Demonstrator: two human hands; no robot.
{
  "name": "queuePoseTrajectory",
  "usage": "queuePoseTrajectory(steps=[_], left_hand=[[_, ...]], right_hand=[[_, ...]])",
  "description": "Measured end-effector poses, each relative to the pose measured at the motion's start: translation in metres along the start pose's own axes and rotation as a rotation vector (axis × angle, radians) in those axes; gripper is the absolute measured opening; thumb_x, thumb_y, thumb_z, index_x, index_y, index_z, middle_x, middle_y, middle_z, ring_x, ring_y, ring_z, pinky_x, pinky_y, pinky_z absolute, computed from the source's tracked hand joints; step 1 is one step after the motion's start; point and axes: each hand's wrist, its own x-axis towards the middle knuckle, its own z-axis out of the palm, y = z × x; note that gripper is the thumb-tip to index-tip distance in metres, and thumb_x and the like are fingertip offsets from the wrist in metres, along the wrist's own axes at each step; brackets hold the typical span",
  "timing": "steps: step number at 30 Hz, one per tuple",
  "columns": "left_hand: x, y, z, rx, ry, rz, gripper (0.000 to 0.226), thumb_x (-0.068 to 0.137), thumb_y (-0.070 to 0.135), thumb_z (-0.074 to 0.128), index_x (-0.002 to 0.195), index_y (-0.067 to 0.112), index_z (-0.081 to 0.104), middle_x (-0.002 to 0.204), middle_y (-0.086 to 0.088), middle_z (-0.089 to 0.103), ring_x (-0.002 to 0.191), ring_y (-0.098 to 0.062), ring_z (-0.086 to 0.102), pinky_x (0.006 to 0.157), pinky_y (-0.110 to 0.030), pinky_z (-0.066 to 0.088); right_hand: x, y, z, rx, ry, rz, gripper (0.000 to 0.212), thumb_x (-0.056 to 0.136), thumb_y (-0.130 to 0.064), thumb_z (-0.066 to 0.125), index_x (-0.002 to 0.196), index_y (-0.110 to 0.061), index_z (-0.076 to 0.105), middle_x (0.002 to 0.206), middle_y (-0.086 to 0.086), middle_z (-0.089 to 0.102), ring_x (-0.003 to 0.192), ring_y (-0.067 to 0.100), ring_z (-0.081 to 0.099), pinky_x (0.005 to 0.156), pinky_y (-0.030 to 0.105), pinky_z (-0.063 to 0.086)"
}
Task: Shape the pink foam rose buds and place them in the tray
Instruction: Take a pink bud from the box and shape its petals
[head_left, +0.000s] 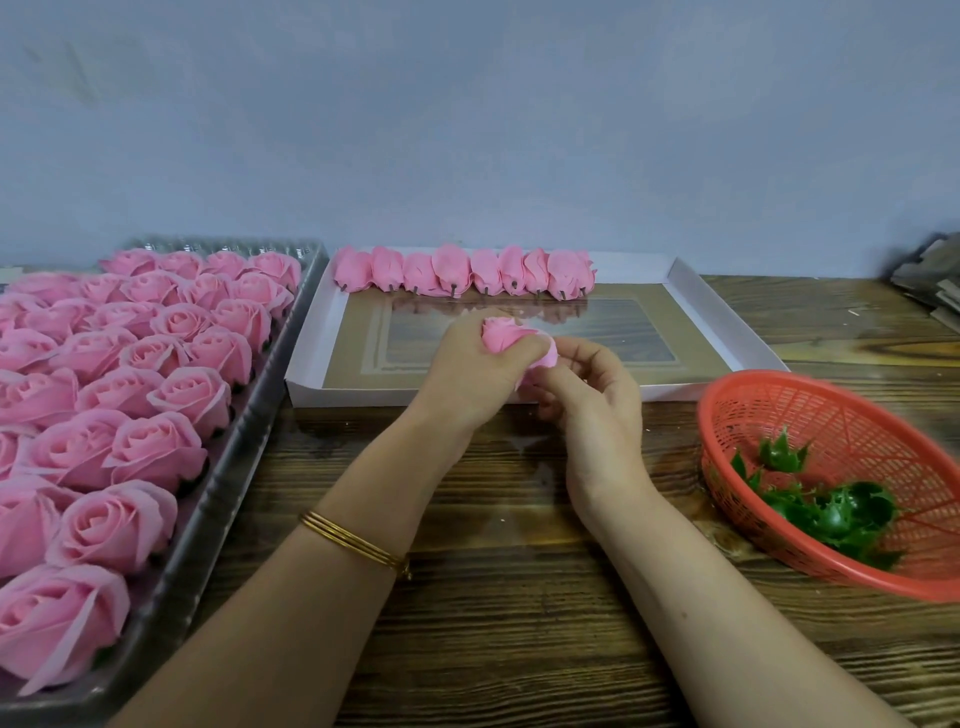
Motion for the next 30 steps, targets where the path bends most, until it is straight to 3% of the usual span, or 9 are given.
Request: queuePoseTrajectory(steps=[2, 5, 8, 12, 17, 20, 25, 28, 30], left_hand=[[0.0000, 0.0002, 0.0011, -0.051, -0.031, -0.043, 0.026, 0.074, 0.006, 0.067, 0.053, 0.021, 0.061, 0.052, 0.005, 0.055, 0.053, -0.010, 0.057, 0.053, -0.022, 0.053], [-0.0001, 0.0005, 0.0002, -0.084, -0.075, -0.098, 0.008, 0.070, 0.009, 0.066, 0.062, 0.011, 0.063, 0.054, 0.001, 0.054, 0.062, -0.018, 0.059, 0.068, -0.036, 0.059], [0.0003, 0.0009, -0.0020, -0.049, -0.079, -0.120, 0.023, 0.076, 0.008, 0.065, 0.055, 0.016, 0.060, 0.056, 0.001, 0.056, 0.063, -0.016, 0.062, 0.073, -0.039, 0.060], [-0.0003, 0.0024, -0.0029, -0.036, -0.092, -0.106, 0.011, 0.076, 0.012, 0.061, 0.068, 0.005, 0.057, 0.071, -0.014, 0.055, 0.066, -0.020, 0.062, 0.067, -0.034, 0.058], [-0.0012, 0.0022, -0.0043, -0.035, -0.082, -0.090, 0.026, 0.084, 0.027, 0.075, 0.073, 0.008, 0.062, 0.067, -0.007, 0.060, 0.063, -0.017, 0.060, 0.060, -0.027, 0.052], [0.0002, 0.0010, -0.0054, -0.015, -0.037, -0.105, 0.026, 0.074, 0.015, 0.083, 0.076, 0.004, 0.059, 0.073, -0.010, 0.059, 0.072, -0.024, 0.058, 0.067, -0.035, 0.051], [0.0002, 0.0030, -0.0070, 0.064, -0.042, -0.061, 0.032, 0.075, 0.005, 0.081, 0.065, 0.015, 0.053, 0.055, 0.003, 0.057, 0.050, -0.010, 0.055, 0.048, -0.017, 0.045], [-0.0036, 0.0067, -0.0072, 0.157, -0.092, 0.019, 0.031, 0.074, -0.003, 0.078, 0.064, 0.013, 0.054, 0.050, 0.007, 0.058, 0.045, -0.004, 0.056, 0.047, -0.014, 0.044], [-0.0070, 0.0072, -0.0062, 0.260, -0.117, 0.063, 0.027, 0.071, 0.000, 0.082, 0.068, 0.012, 0.057, 0.055, 0.007, 0.062, 0.051, -0.005, 0.060, 0.053, -0.019, 0.047]], right_hand=[[0.0003, 0.0002, 0.0003, -0.037, 0.006, 0.003, 0.020, 0.083, 0.008, 0.061, 0.102, 0.006, 0.064, 0.080, 0.011, 0.063, 0.075, 0.023, 0.059, 0.058, 0.021, 0.046], [-0.0004, -0.0006, 0.0002, -0.066, 0.028, -0.035, 0.013, 0.083, 0.011, 0.059, 0.093, 0.005, 0.064, 0.071, 0.007, 0.063, 0.059, 0.012, 0.058, 0.049, 0.014, 0.043], [-0.0014, -0.0026, 0.0002, -0.048, 0.028, -0.063, 0.013, 0.081, 0.014, 0.058, 0.084, 0.003, 0.064, 0.065, 0.005, 0.060, 0.052, 0.005, 0.055, 0.048, 0.013, 0.042], [-0.0037, -0.0040, -0.0003, 0.002, -0.006, -0.052, 0.013, 0.081, 0.010, 0.057, 0.080, 0.000, 0.064, 0.062, 0.005, 0.059, 0.054, 0.009, 0.053, 0.048, 0.015, 0.041], [-0.0031, -0.0015, 0.0000, -0.008, 0.000, -0.008, 0.018, 0.080, 0.002, 0.062, 0.098, 0.002, 0.063, 0.078, 0.019, 0.059, 0.064, 0.020, 0.050, 0.051, 0.021, 0.037], [-0.0043, -0.0001, 0.0014, -0.042, -0.007, -0.008, 0.019, 0.081, 0.009, 0.057, 0.098, 0.003, 0.062, 0.079, 0.017, 0.058, 0.056, 0.012, 0.045, 0.049, 0.019, 0.036], [-0.0027, -0.0018, -0.0003, 0.018, -0.002, -0.004, 0.015, 0.080, 0.006, 0.051, 0.086, -0.005, 0.060, 0.069, 0.017, 0.058, 0.054, 0.015, 0.047, 0.052, 0.025, 0.036], [0.0005, -0.0053, -0.0001, 0.086, 0.004, 0.022, 0.007, 0.078, -0.008, 0.056, 0.083, -0.009, 0.061, 0.061, 0.005, 0.056, 0.052, 0.014, 0.050, 0.052, 0.025, 0.036], [0.0029, -0.0065, 0.0006, 0.100, 0.025, 0.035, 0.003, 0.082, -0.013, 0.061, 0.079, -0.013, 0.062, 0.061, -0.001, 0.055, 0.053, 0.012, 0.049, 0.052, 0.025, 0.037]])
